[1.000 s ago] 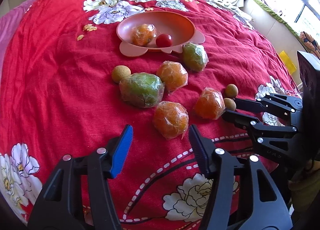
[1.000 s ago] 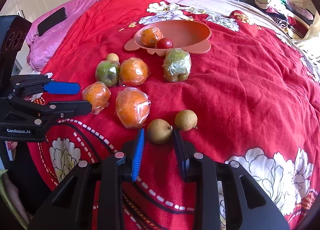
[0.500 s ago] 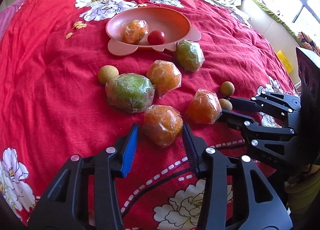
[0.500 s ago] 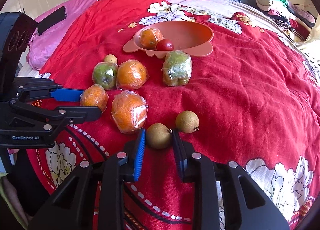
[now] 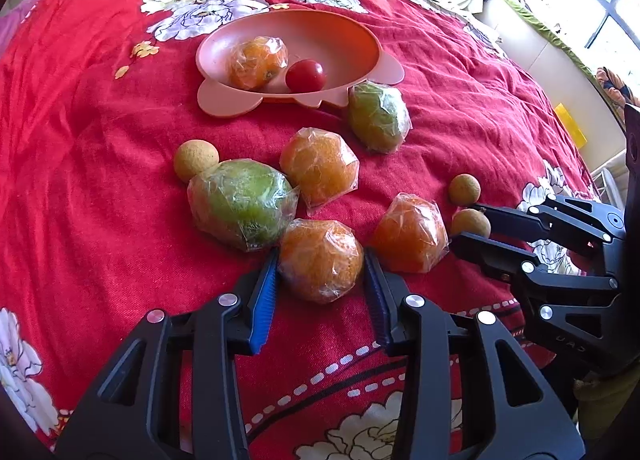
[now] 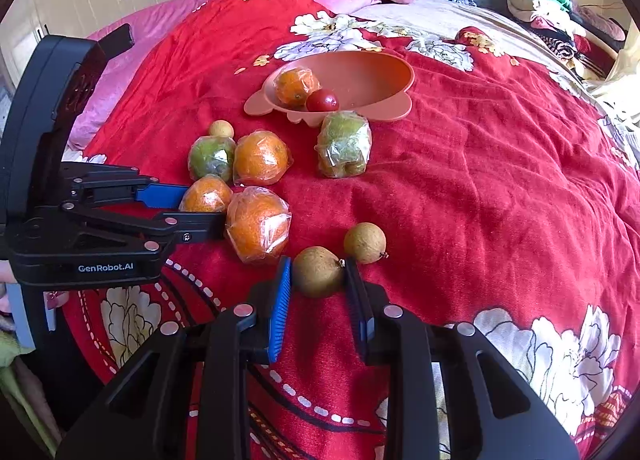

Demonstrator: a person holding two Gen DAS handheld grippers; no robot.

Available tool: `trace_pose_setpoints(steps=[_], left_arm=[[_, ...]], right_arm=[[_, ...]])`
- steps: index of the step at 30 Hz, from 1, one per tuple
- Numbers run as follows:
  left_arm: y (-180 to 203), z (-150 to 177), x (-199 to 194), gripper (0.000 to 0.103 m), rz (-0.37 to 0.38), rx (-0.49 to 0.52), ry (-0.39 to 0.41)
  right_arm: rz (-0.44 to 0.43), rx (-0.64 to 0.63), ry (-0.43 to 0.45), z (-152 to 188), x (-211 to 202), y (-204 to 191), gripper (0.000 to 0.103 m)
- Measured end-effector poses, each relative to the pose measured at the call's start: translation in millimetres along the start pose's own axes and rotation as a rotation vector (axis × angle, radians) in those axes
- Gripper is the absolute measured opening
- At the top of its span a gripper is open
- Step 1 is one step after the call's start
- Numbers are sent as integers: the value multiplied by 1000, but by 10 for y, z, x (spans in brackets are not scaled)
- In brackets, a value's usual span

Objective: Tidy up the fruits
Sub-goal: 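Grasp another wrapped orange with the left tool while the right tool grasps a brown fruit, then carry the orange and brown fruit into the pink bowl and open both tools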

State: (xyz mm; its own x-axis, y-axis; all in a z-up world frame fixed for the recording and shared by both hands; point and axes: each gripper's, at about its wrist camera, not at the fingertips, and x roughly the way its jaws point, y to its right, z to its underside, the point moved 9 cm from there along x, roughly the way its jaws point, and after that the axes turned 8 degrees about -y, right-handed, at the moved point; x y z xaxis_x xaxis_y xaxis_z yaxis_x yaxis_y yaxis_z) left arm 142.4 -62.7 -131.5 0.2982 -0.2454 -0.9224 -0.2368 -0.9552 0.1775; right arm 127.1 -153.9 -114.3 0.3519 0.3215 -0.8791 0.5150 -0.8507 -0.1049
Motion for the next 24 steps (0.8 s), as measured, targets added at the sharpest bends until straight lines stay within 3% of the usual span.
trace_pose_setpoints(steps=[24], left_arm=[[-214,-12,-490,31,14,-44,70]], right_arm=[[12,-4,49,-183,-267,71,25]])
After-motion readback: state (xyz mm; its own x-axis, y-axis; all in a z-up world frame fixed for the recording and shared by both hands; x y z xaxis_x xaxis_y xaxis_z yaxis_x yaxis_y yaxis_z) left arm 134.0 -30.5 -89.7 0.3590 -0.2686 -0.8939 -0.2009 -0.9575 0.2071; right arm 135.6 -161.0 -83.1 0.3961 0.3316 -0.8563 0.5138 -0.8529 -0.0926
